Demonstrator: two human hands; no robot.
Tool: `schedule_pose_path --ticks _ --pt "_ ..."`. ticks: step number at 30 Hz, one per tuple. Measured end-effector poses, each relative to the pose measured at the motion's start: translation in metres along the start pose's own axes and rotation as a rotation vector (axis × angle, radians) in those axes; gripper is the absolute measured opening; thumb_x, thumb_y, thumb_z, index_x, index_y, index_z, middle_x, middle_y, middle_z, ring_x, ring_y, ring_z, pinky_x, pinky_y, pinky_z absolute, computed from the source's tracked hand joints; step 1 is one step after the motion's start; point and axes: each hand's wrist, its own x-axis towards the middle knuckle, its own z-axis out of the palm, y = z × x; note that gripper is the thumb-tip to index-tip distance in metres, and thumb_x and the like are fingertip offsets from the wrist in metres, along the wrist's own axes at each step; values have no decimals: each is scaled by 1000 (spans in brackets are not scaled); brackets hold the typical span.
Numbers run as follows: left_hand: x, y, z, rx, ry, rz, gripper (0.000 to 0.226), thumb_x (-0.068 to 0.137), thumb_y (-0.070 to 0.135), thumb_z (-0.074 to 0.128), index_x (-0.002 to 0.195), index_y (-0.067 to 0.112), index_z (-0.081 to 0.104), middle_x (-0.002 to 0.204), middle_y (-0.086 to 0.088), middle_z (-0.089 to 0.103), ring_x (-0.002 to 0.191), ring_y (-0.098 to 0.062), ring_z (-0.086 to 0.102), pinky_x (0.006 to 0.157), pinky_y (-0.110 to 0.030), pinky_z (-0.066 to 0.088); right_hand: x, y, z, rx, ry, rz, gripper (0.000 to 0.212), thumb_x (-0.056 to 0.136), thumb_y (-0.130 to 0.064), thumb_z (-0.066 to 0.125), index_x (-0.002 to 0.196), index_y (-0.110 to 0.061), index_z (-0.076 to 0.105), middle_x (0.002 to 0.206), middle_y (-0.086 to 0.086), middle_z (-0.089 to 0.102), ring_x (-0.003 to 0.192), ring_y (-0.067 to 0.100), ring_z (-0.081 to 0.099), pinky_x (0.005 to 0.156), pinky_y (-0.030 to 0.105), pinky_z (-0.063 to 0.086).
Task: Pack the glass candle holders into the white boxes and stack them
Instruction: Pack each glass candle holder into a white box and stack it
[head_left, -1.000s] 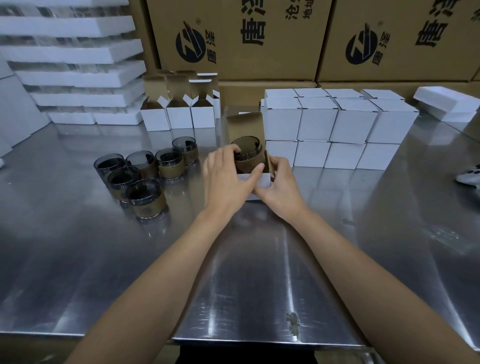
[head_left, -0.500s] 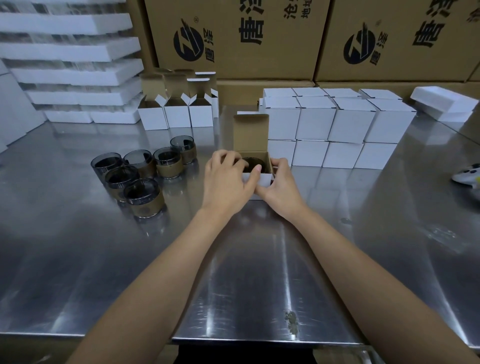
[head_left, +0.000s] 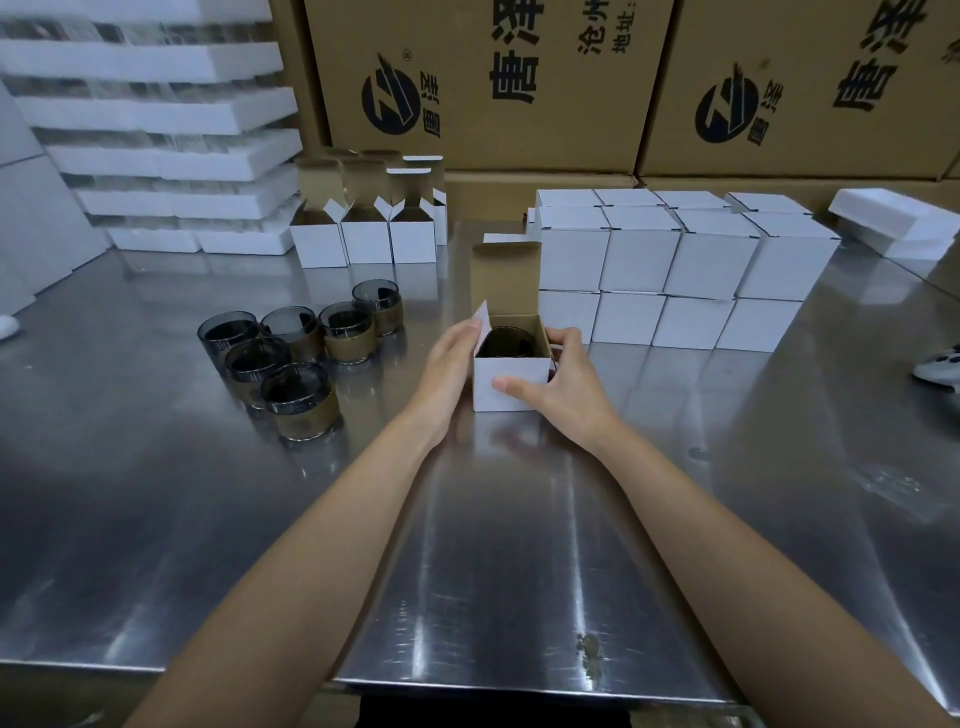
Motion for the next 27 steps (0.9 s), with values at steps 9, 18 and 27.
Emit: schedule_pose_path --ticks 9,18,27 --pt "4 5 5 59 70 127 17 92 8 50 101 -3 59 86 -9 59 78 -18 55 65 -25 43 0 -5 -2 30 -37 87 126 70 -44 84 154 -17 -4 121 -22 49 108 -2 50 82 8 37" --pt "9 3 4 38 56 186 14 91 6 50 84 12 60 74 3 63 65 -7 57 57 -15 44 6 1 -6 167 33 51 75 65 -25 90 128 -31 50 112 -13 69 107 2 63 98 21 48" --pt "10 -1 4 -20 4 203 23 92 5 48 102 10 68 91 -1 70 81 -10 62 70 -17 48 -8 -11 -4 29 66 -233 64 80 -18 79 138 -24 52 137 -20 48 123 -6 47 103 19 42"
